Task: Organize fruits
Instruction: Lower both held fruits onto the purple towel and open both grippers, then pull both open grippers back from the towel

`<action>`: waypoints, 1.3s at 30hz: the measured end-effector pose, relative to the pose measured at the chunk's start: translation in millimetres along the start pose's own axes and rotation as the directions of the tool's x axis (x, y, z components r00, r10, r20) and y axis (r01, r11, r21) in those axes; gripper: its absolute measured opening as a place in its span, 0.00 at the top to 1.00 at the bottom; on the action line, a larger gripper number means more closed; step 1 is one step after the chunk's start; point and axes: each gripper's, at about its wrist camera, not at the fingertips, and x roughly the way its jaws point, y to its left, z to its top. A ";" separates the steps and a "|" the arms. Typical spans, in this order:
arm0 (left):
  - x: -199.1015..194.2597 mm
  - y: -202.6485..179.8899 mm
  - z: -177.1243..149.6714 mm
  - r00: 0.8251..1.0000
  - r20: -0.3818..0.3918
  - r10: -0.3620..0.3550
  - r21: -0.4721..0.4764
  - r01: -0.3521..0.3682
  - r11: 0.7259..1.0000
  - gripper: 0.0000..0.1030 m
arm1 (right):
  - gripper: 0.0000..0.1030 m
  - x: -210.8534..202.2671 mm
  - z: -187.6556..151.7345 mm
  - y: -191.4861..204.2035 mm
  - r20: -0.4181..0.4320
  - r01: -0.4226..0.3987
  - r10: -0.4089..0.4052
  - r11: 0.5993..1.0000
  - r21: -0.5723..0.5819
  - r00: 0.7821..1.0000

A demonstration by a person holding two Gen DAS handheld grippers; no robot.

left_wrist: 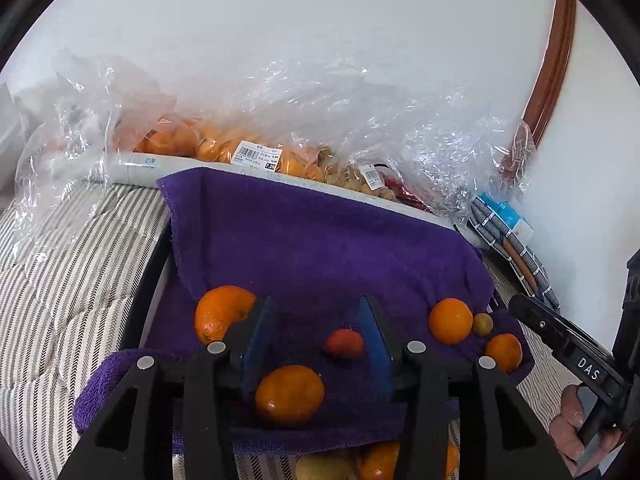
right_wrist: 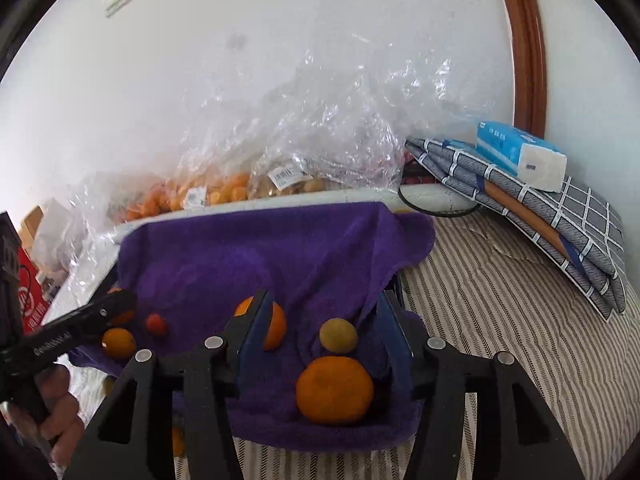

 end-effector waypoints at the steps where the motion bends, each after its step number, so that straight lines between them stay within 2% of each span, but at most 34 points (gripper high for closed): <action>1: -3.9 0.6 -0.5 1.000 0.013 -0.002 0.000 0.002 1.000 0.57 | 0.47 -4.2 -0.6 -0.2 0.002 0.003 -0.003 1.000 0.009 1.000; 6: -23.7 5.7 -3.6 0.997 0.070 0.010 -0.021 -0.008 1.000 0.54 | 0.47 -28.2 -12.1 -0.2 -0.007 -0.033 0.033 0.997 0.073 0.999; 10: -37.8 14.2 -10.2 0.997 0.077 0.032 -0.043 -0.028 0.999 0.54 | 0.48 -49.5 -25.1 8.3 -0.024 0.012 -0.011 0.999 0.042 1.000; 17: -78.4 37.1 -37.1 0.995 0.078 0.066 -0.058 -0.062 0.996 0.54 | 0.48 -73.1 -50.1 27.0 -0.075 0.001 -0.002 1.000 -0.020 0.997; 25: -96.9 52.5 -57.3 0.988 0.040 0.150 -0.055 -0.147 0.988 0.54 | 0.48 -74.2 -67.5 53.1 -0.122 -0.075 0.070 0.997 -0.035 0.990; 30: -92.7 57.5 -57.1 0.986 0.010 0.163 -0.071 -0.162 0.984 0.54 | 0.52 -70.0 -71.8 69.3 -0.145 -0.093 0.082 0.993 -0.068 0.986; 39: -92.0 53.6 -57.1 0.987 0.013 0.163 -0.059 -0.162 0.985 0.54 | 0.52 -57.3 -74.4 79.5 -0.166 -0.107 0.093 0.991 -0.077 0.982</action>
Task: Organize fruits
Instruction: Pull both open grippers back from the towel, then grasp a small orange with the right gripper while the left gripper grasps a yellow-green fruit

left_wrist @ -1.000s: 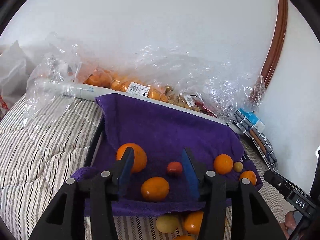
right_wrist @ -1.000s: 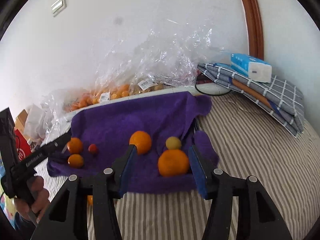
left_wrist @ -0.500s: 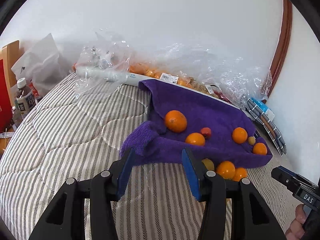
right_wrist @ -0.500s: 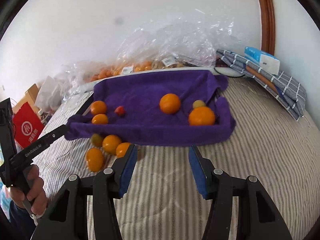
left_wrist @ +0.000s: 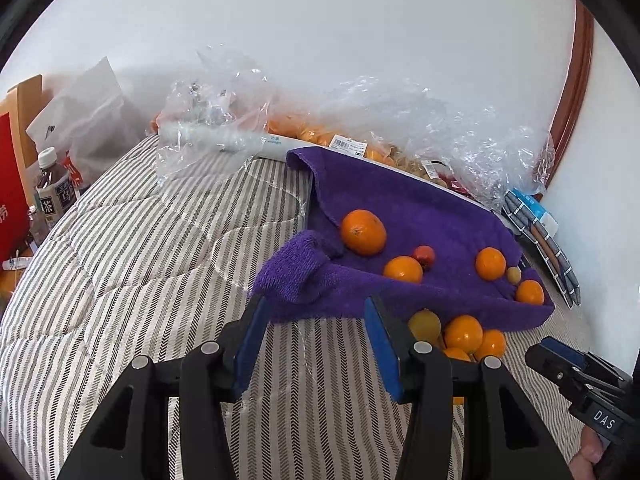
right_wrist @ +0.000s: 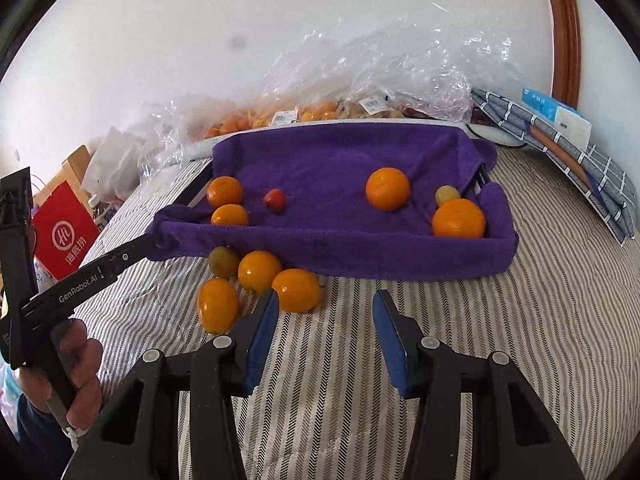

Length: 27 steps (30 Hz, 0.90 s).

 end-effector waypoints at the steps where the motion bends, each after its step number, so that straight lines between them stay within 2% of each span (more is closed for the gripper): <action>1: -0.3 0.8 0.2 1.000 0.002 0.001 -0.004 -0.001 1.000 0.54 | 0.52 0.8 0.3 0.0 -0.001 -0.002 0.002 1.000 0.001 1.000; 6: -0.6 4.7 1.5 1.000 0.005 -0.001 -0.025 0.001 1.000 0.54 | 0.53 8.6 1.1 5.4 -0.017 -0.032 0.032 0.999 -0.001 0.999; 14: 1.7 2.9 1.3 1.000 -0.009 -0.006 -0.016 0.006 1.000 0.54 | 0.59 27.6 2.7 21.0 -0.045 -0.020 0.018 0.998 -0.055 0.999; 23: 3.6 2.8 1.4 1.000 -0.022 -0.017 -0.018 0.017 1.000 0.54 | 0.61 41.2 2.9 29.1 -0.055 0.004 -0.010 0.994 -0.105 0.998; 27: 4.5 2.9 0.7 0.999 -0.028 -0.025 -0.021 0.025 0.999 0.54 | 0.67 48.4 1.8 27.9 -0.073 0.003 -0.011 0.994 -0.107 0.997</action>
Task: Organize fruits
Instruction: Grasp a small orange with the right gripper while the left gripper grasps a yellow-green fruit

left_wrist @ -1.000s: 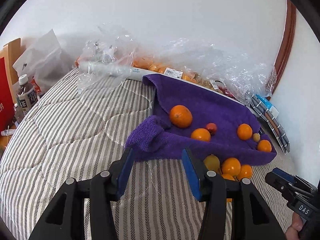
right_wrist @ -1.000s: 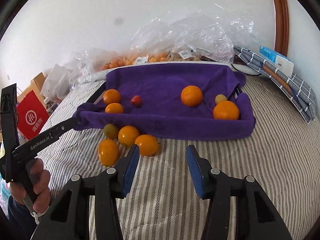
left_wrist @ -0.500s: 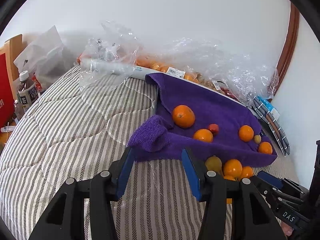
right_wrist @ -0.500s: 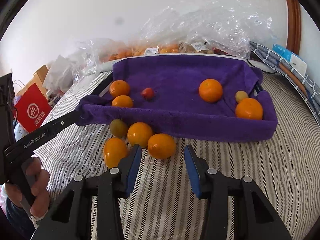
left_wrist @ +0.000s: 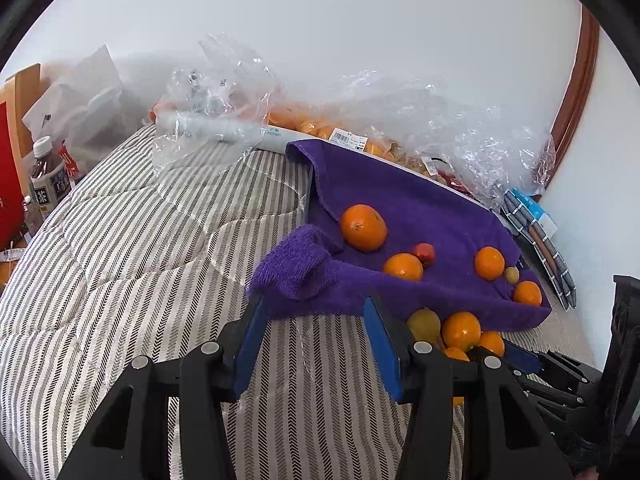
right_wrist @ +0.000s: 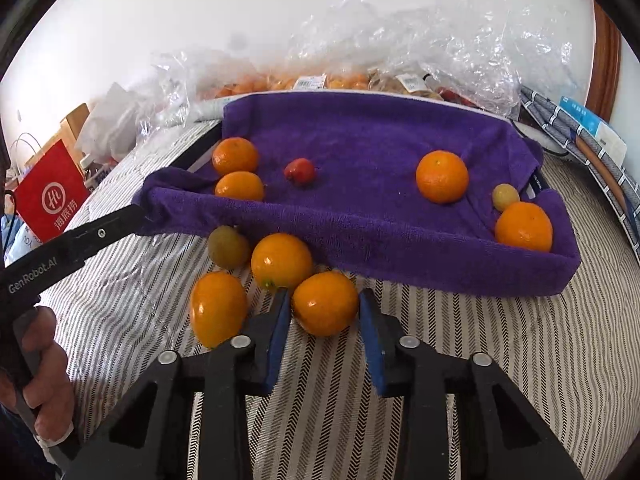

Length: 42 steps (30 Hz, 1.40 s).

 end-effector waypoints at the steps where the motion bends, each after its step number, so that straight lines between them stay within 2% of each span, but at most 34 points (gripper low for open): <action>1: 0.2 -0.1 -0.2 1.000 -0.002 -0.003 -0.001 0.003 1.000 0.54 | 0.67 -0.8 0.0 -0.6 0.005 -0.001 0.001 1.000 0.003 1.000; 6: 0.8 -3.0 -2.2 0.999 -0.020 -0.038 0.006 0.038 0.999 0.54 | 0.68 -12.8 -4.7 -5.3 0.031 0.006 -0.006 1.000 0.007 0.999; 12: 2.0 -17.3 -7.3 0.993 -0.059 -0.101 0.059 0.104 0.993 0.54 | 0.68 -36.5 -15.6 -19.7 0.058 0.038 -0.040 0.999 0.021 0.998; 16: 9.2 -28.4 -6.0 0.981 -0.106 -0.164 0.065 0.172 0.983 0.53 | 0.68 -54.0 -22.6 -29.8 0.079 0.044 -0.047 0.998 0.033 0.996; 21: 25.8 -37.0 2.4 0.952 -0.172 -0.252 -0.030 0.250 0.968 0.54 | 0.68 -68.8 -27.9 -38.1 0.098 0.054 -0.057 0.998 0.031 0.994; 23: 35.1 -42.0 2.7 0.947 -0.203 -0.251 -0.042 0.248 0.968 0.55 | 0.68 -74.1 -28.9 -40.5 0.109 0.059 -0.061 0.998 0.027 0.992; 28: 48.6 -50.3 -3.1 0.948 -0.233 -0.216 -0.020 0.217 0.976 0.58 | 0.68 -81.4 -30.2 -45.2 0.132 0.071 -0.073 0.997 0.014 0.989; 30: 49.2 -51.9 -4.4 0.954 -0.225 -0.199 -0.002 0.204 0.979 0.67 | 0.68 -82.7 -30.8 -47.2 0.138 0.069 -0.071 0.997 0.014 0.988; 32: 50.0 -50.2 -4.5 0.949 -0.229 -0.219 -0.009 0.222 0.975 0.75 | 0.68 -82.2 -30.5 -48.0 0.142 0.064 -0.066 0.998 0.015 0.988; 34: 47.0 -46.6 -4.3 0.944 -0.229 -0.238 -0.025 0.238 0.971 0.75 | 0.68 -80.8 -29.1 -49.0 0.145 0.062 -0.064 0.998 0.018 0.987; 42: 14.2 -22.6 8.5 0.971 -0.113 -0.209 -0.056 0.204 0.977 0.76 | 0.68 -79.4 -14.2 -53.5 0.181 0.066 -0.071 0.997 0.037 0.981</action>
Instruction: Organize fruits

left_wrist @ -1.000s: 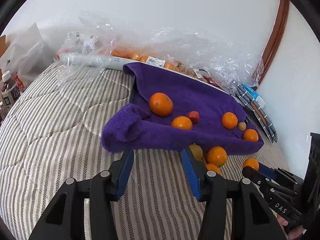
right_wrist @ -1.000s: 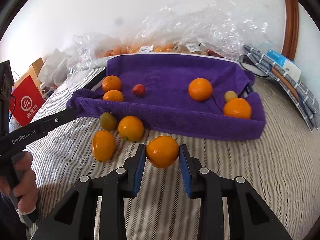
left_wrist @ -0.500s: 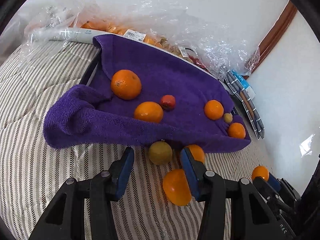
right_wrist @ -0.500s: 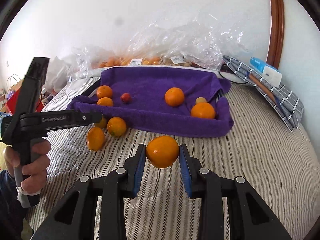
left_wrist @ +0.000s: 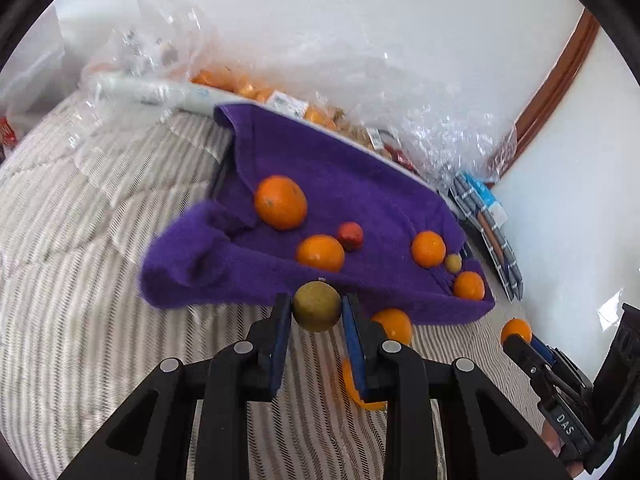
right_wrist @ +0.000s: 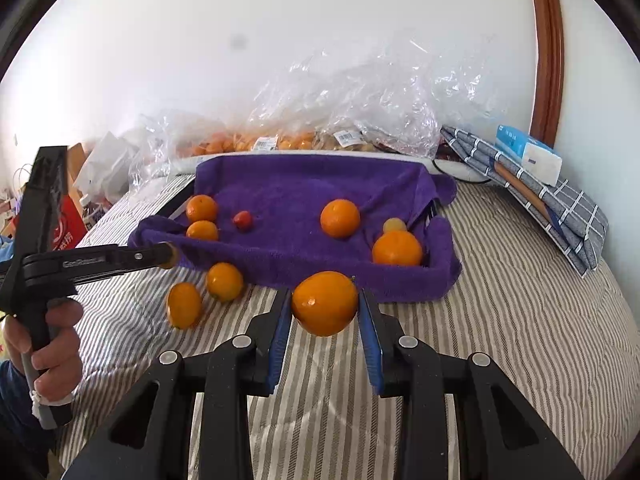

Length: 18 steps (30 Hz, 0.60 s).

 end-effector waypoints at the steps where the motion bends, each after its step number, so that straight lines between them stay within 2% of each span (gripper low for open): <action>1: -4.8 1.0 3.3 1.000 0.019 0.012 0.007 -0.012 1.000 0.76 | 0.68 0.7 3.4 -0.9 0.008 0.001 -0.001 1.000 0.000 1.000; 5: -10.7 -2.2 24.0 0.996 0.065 0.055 0.044 -0.058 0.997 0.75 | 0.68 9.3 19.0 -3.5 0.035 0.009 -0.009 1.000 0.003 0.999; 10: 3.6 -2.0 43.0 0.991 0.085 0.101 0.058 -0.106 0.993 0.75 | 0.68 31.4 38.0 -7.1 0.037 -0.001 0.000 1.000 0.027 0.999; 15: 20.5 0.4 44.5 0.988 0.083 0.131 0.073 -0.137 0.988 0.75 | 0.68 57.2 47.8 -8.9 0.021 -0.010 0.009 0.999 0.035 1.000; 18: 32.3 1.6 41.3 0.988 0.053 0.142 0.077 -0.146 0.986 0.75 | 0.68 72.4 47.5 -9.5 0.007 -0.009 0.009 0.999 0.037 1.000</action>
